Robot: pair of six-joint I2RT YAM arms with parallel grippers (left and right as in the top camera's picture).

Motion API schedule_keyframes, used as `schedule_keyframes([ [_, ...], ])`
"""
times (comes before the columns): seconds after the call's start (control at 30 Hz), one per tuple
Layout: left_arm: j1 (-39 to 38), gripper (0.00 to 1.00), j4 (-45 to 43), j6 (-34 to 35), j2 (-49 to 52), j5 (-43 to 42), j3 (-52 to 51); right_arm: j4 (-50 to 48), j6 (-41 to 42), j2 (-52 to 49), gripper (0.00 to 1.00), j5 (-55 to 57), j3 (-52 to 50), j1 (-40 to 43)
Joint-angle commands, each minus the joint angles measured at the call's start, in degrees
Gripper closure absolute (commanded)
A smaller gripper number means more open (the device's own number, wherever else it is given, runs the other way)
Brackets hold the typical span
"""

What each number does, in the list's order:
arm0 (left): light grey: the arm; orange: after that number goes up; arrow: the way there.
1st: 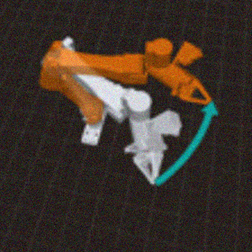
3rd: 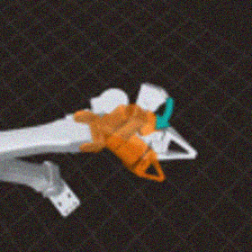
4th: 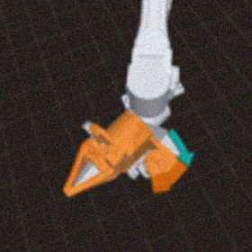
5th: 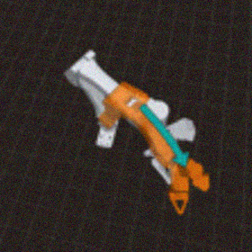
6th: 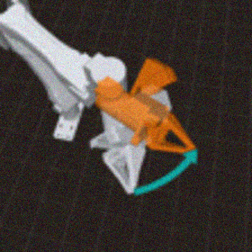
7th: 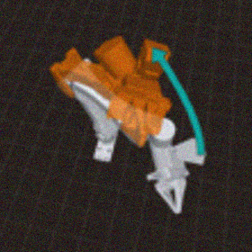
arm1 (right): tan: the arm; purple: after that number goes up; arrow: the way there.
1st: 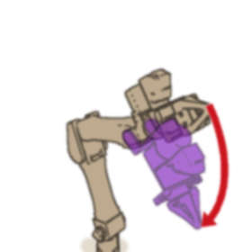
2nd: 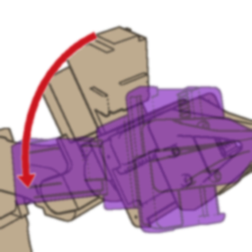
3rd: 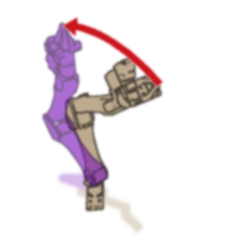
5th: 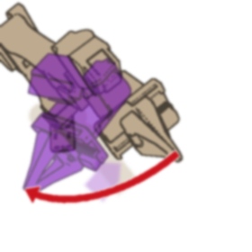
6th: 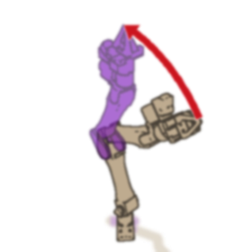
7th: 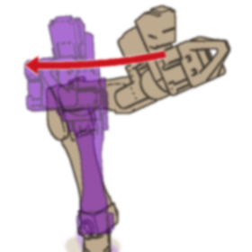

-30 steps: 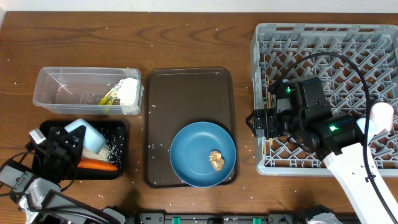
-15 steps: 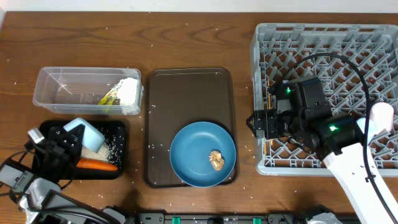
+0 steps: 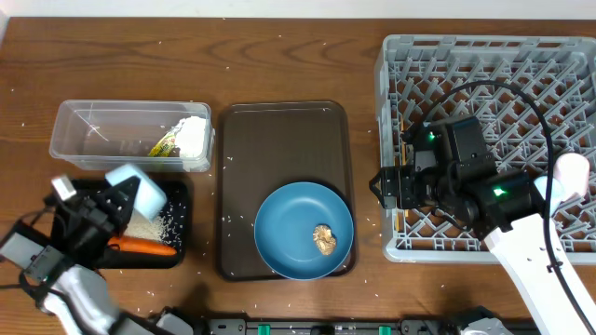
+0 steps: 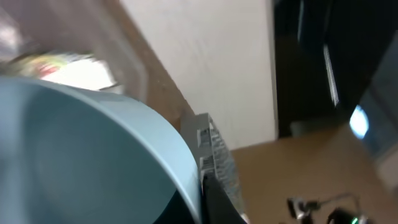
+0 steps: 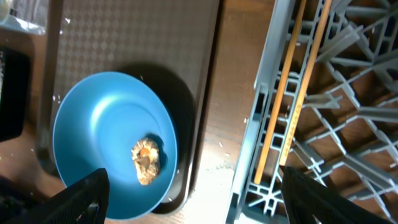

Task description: Sort waste into correct bins and load items into the dishwasher rack

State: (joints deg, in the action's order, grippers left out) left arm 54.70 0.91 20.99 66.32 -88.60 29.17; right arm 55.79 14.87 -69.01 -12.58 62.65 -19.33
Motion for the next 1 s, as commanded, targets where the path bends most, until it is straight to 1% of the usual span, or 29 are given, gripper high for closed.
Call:
schedule_keyframes([
  [0.0,-4.0,0.94,-7.6,10.5,-6.2,-1.1,1.2,-0.3,1.8,-0.3,0.18,0.1,0.3,-0.6],
  [0.13,-12.2,0.94,-24.4,26.0,-10.1,5.0,1.2,-3.6,3.6,-0.1,0.21,0.2,0.3,0.2],
  [0.2,-17.8,0.94,-32.2,31.4,-10.2,8.9,1.2,-5.0,5.5,0.4,0.22,1.3,0.5,1.8],
  [0.27,-24.9,0.94,-38.0,34.4,-9.4,13.9,1.2,-5.2,8.6,1.2,0.23,2.3,1.2,5.3],
  [0.37,-34.8,0.94,-41.2,34.8,-7.1,20.8,1.3,-5.0,9.1,2.8,0.22,2.3,3.2,12.9],
  [0.47,-46.2,0.94,-45.8,34.8,-2.1,27.7,2.1,-4.6,9.3,4.9,0.2,1.0,5.4,22.1],
  [0.57,-55.7,0.94,-52.6,34.8,4.2,29.8,5.0,-3.4,9.2,6.6,0.19,-0.5,6.6,29.2],
  [0.67,-65.6,0.94,-56.3,34.7,12.5,31.7,11.3,-1.6,8.7,8.2,0.18,-1.7,6.7,35.2],
  [0.8,-76.0,0.94,-58.3,32.5,24.0,31.7,22.8,1.5,8.7,8.8,0.17,-1.7,6.7,41.5],
  [0.97,-83.3,0.94,-58.5,31.6,35.4,33.5,35.2,3.8,8.7,8.8,0.17,-2.7,6.7,45.4],
])
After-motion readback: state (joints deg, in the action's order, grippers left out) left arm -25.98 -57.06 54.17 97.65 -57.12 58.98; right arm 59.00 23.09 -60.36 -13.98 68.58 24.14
